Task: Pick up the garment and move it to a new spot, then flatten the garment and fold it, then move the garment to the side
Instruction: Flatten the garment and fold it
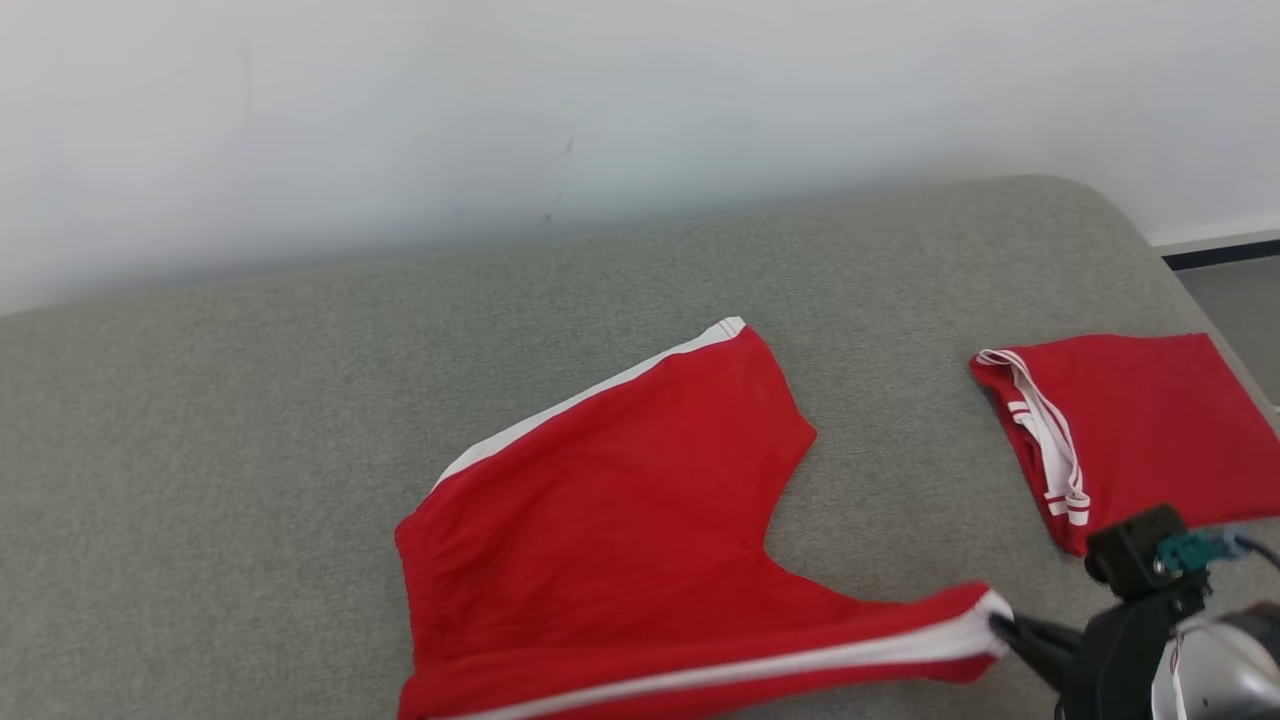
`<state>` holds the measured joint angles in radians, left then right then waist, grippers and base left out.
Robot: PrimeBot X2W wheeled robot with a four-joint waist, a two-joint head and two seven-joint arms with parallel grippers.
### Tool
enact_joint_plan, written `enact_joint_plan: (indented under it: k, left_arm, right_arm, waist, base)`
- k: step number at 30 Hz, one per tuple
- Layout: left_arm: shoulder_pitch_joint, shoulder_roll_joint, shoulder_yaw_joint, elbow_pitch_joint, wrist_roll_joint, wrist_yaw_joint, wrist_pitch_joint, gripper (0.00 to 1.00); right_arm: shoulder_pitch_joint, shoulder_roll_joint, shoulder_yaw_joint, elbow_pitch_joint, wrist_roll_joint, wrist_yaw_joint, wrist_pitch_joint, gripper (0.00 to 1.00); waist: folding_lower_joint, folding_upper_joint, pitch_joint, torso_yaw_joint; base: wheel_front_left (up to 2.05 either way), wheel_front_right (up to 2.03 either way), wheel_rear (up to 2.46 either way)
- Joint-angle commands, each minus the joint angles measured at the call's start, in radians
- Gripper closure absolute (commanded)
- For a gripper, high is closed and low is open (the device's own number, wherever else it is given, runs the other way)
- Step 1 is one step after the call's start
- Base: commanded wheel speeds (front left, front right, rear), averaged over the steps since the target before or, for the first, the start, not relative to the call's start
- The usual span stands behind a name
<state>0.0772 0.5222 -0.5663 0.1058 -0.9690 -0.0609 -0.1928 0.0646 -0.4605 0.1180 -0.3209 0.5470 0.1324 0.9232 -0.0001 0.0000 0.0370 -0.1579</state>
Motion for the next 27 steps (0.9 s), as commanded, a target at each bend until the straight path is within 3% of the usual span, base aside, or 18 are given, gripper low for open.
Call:
enact_joint_plan:
  k: [1, 8, 20, 27]
  left_arm:
    - [-0.021, 0.004, 0.012, -0.001, 0.005, 0.01, -0.001, 1.0]
    - [-0.131, -0.057, 0.04, -0.016, -0.027, 0.048, 0.022, 1.0]
    - [-0.36, -0.17, 0.042, 0.065, -0.013, 0.133, 0.071, 1.0]
    - [-0.474, -0.212, 0.031, 0.116, 0.017, 0.149, 0.079, 1.0]
  right_arm:
    - [-0.028, -0.015, -0.003, 0.011, -0.01, -0.004, -0.016, 1.0]
    - [-0.269, -0.045, 0.097, 0.16, -0.047, -0.003, -0.136, 1.0]
    - [-0.669, 0.013, 0.259, 0.58, -0.182, -0.003, -0.359, 1.0]
    - [-0.832, 0.064, 0.298, 0.769, -0.245, -0.003, -0.488, 1.0]
  waist:
    - [0.0001, 0.0, 0.008, 0.014]
    - [0.0001, 0.0, 0.048, 0.053]
    - [0.0001, 0.0, 0.163, 0.142]
    - [0.0001, 0.0, 0.231, 0.183]
  base:
    - [0.0, 0.0, 0.0]
    - [0.0, 0.0, 0.0]
    - [0.0, 0.0, 0.0]
    - [0.0, 0.0, 0.0]
